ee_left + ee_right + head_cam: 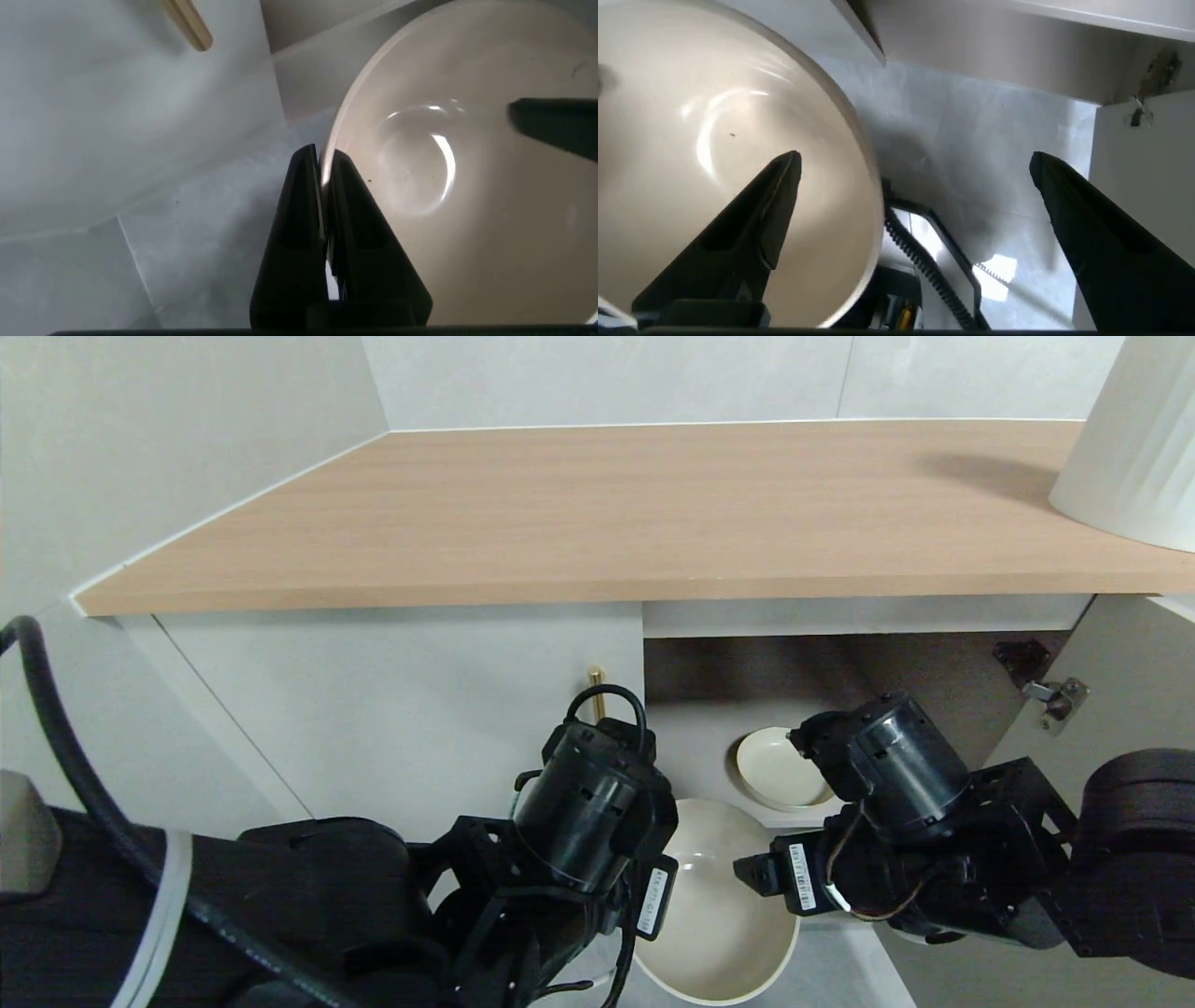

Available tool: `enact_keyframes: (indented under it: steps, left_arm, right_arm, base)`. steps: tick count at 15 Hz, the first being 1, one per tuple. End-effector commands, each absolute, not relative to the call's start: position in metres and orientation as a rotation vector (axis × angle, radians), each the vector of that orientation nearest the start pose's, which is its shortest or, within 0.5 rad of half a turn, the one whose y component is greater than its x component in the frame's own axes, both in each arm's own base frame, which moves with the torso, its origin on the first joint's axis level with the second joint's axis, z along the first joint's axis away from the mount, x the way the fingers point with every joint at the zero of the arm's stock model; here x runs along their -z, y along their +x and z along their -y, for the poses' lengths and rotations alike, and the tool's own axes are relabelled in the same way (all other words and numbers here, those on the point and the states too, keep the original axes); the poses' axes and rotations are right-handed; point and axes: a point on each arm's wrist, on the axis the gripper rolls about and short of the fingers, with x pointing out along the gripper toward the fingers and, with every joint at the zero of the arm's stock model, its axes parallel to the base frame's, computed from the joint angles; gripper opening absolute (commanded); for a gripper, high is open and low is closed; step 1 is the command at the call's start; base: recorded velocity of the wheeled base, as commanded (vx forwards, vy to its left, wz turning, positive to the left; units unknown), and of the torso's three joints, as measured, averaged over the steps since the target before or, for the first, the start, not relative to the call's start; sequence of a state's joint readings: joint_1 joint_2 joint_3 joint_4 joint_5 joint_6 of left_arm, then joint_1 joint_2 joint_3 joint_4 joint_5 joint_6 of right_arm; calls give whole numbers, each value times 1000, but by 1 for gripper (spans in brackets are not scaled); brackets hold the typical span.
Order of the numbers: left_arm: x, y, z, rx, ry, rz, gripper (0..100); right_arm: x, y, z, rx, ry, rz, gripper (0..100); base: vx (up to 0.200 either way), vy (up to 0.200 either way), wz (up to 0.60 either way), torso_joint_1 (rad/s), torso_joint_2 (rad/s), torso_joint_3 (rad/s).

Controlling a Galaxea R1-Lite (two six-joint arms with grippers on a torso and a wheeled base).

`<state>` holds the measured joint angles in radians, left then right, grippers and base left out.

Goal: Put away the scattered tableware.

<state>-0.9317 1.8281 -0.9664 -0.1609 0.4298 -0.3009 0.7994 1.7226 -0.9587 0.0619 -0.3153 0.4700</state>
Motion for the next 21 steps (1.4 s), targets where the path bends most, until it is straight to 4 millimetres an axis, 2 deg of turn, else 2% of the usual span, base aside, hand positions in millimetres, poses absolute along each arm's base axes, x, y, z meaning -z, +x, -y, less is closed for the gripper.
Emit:
enact_keyframes:
  steps: [1,12,13,15,17,19,21]
  left_arm:
    - [-145,198,254,396,154,-604,0]
    - [-139,199,255,392,168,-619,0]
    - [-140,199,255,392,165,-618,100]
    - [-147,197,252,388,132,-604,100]
    - [-166,197,235,359,85,-561,100]
    - [-184,199,216,331,40,-516,100]
    - [-192,199,209,323,26,-497,100]
  right_arm:
    - [-149,212,-207,-267,-2,-804,0]
    - [-151,210,-206,-269,6,-799,0]
    - [-151,210,-206,-269,6,-799,0]
    - [-151,210,-205,-265,7,-799,0]
    - [-151,217,-199,-214,34,-783,0]
    - [-140,224,-185,-118,78,-718,0]
    - [-125,234,-168,-79,156,-615,0]
  base:
    - [0,0,0,0,0,0]
    - [0,0,0,0,0,0]
    - [0,0,0,0,0,0]
    - [0,0,0,0,0,0]
    - [0,0,0,0,0,0]
    - [0,0,0,0,0,0]
    - [0,0,0,0,0,0]
